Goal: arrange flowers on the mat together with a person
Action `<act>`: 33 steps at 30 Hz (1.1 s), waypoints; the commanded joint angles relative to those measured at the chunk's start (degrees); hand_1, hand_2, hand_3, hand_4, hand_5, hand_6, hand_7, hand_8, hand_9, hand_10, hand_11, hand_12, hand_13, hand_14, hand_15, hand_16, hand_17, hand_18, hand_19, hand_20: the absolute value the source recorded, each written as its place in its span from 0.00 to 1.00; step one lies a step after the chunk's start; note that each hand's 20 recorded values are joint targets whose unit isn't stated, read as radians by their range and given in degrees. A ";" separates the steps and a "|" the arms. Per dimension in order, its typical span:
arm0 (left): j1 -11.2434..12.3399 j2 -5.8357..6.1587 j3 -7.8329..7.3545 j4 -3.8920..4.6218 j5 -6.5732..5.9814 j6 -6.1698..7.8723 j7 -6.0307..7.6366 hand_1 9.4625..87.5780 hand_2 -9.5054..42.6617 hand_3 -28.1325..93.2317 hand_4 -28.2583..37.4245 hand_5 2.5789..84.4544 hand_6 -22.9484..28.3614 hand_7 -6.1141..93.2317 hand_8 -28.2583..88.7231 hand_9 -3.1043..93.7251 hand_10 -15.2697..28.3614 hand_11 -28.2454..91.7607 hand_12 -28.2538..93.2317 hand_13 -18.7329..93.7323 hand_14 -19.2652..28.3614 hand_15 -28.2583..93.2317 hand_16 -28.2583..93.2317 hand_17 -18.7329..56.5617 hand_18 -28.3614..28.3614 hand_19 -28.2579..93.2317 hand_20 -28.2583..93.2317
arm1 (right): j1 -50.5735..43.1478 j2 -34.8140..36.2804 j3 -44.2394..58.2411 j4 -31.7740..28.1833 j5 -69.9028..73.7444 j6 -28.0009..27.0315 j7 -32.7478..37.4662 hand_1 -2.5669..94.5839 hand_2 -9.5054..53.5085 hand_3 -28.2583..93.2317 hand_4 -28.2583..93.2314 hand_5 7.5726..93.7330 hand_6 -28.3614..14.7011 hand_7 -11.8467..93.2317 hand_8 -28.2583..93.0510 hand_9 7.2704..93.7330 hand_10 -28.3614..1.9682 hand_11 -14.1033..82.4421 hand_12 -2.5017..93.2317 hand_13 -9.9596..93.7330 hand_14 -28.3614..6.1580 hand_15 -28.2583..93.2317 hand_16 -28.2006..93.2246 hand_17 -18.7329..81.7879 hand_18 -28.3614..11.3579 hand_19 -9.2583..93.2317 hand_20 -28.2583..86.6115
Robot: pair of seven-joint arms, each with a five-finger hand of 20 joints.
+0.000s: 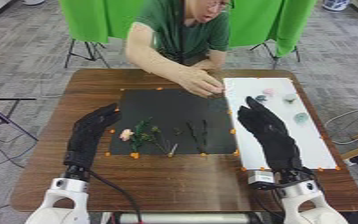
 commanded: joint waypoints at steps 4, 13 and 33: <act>-0.25 -2.05 -1.14 0.84 0.53 -1.06 -0.53 0.23 0.15 0.77 0.16 0.56 0.53 0.20 0.19 0.51 0.63 0.38 0.37 0.50 0.74 0.34 0.27 0.36 0.70 0.29 0.40 | 0.34 -0.30 -0.34 0.16 -0.53 -0.49 -0.35 0.16 0.00 0.89 0.09 0.32 0.61 0.19 0.17 0.33 0.45 0.18 0.15 0.34 0.43 0.28 0.36 0.29 0.38 0.14 0.45; -0.32 -2.39 -1.24 0.82 0.79 -1.56 -0.93 0.23 0.15 0.77 0.16 0.56 0.53 0.20 0.19 0.51 0.63 0.38 0.36 0.50 0.74 0.34 0.27 0.36 0.70 0.29 0.40 | 0.21 -0.54 -0.21 0.28 -0.86 -0.86 -0.28 0.16 0.00 0.89 0.09 0.33 0.61 0.19 0.17 0.33 0.45 0.18 0.15 0.34 0.42 0.28 0.37 0.28 0.38 0.14 0.45; 0.30 -3.00 -2.06 0.56 0.84 -0.55 -0.64 0.22 0.14 0.77 0.16 0.55 0.53 0.19 0.20 0.49 0.63 0.37 0.37 0.49 0.73 0.33 0.27 0.35 0.70 0.28 0.40 | 0.24 -0.14 -0.22 0.31 -0.70 -0.96 0.16 0.16 0.00 0.89 0.09 0.34 0.61 0.19 0.17 0.33 0.45 0.18 0.15 0.33 0.43 0.27 0.37 0.28 0.39 0.14 0.45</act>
